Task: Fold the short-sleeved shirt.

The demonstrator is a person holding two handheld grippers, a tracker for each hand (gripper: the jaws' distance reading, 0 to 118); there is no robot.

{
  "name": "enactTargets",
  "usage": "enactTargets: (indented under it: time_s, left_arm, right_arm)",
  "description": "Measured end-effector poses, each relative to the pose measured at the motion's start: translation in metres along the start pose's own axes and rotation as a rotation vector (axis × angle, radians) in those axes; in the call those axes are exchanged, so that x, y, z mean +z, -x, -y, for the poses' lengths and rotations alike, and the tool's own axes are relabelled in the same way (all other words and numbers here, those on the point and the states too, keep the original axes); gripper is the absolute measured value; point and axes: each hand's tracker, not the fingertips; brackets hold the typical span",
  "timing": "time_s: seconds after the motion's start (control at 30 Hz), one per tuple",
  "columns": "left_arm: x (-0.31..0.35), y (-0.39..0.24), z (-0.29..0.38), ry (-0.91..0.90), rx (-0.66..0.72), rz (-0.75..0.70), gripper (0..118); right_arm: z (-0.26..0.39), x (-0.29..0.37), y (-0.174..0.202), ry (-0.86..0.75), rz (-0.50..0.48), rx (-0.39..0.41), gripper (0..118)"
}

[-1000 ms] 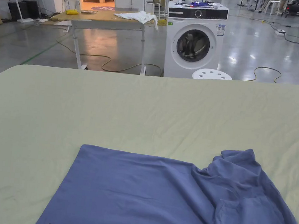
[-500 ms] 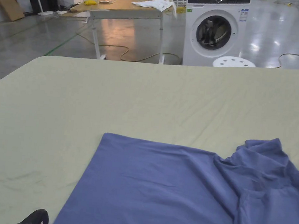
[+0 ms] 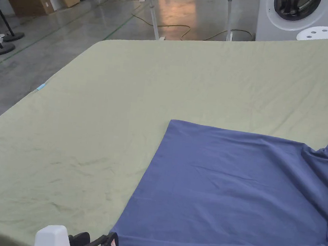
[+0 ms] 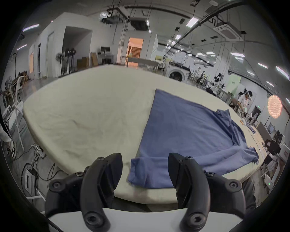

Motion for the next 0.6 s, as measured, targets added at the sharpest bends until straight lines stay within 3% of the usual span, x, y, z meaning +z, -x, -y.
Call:
enactTargets:
  time_s: [0.07, 0.2, 0.3, 0.33, 0.43, 0.47, 0.53, 0.6]
  left_arm:
    - [-0.013, 0.0, 0.002, 0.036, -0.016, -0.031, 60]
    - [-0.026, -0.006, 0.009, 0.116, -0.048, -0.041, 27]
    - [-0.031, -0.015, 0.014, 0.136, -0.102, -0.064, 20]
    - [-0.031, -0.016, 0.013, 0.137, -0.108, -0.069, 6]
    - [-0.034, -0.021, 0.013, 0.159, -0.087, -0.051, 3]
    - [-0.035, -0.022, 0.014, 0.162, -0.11, -0.06, 3]
    - [-0.032, -0.028, 0.016, 0.164, -0.155, -0.069, 3]
    - [-0.032, -0.029, 0.016, 0.165, -0.149, -0.068, 3]
  right_arm:
    - [0.0, 0.001, 0.0, 0.003, 0.006, 0.002, 0]
    - [0.0, 0.005, -0.003, 0.003, 0.027, 0.0, 0]
    - [0.001, 0.008, -0.009, 0.004, 0.05, -0.008, 0]
    - [0.002, 0.008, -0.012, 0.007, 0.059, -0.009, 0]
    - [-0.001, 0.006, -0.018, 0.025, 0.129, 0.012, 2]
    - [-0.001, 0.004, -0.023, 0.036, 0.16, 0.004, 14]
    - [-0.001, -0.003, -0.033, 0.098, 0.19, 0.0, 65]
    - [0.002, -0.008, -0.04, 0.136, 0.202, 0.031, 71]
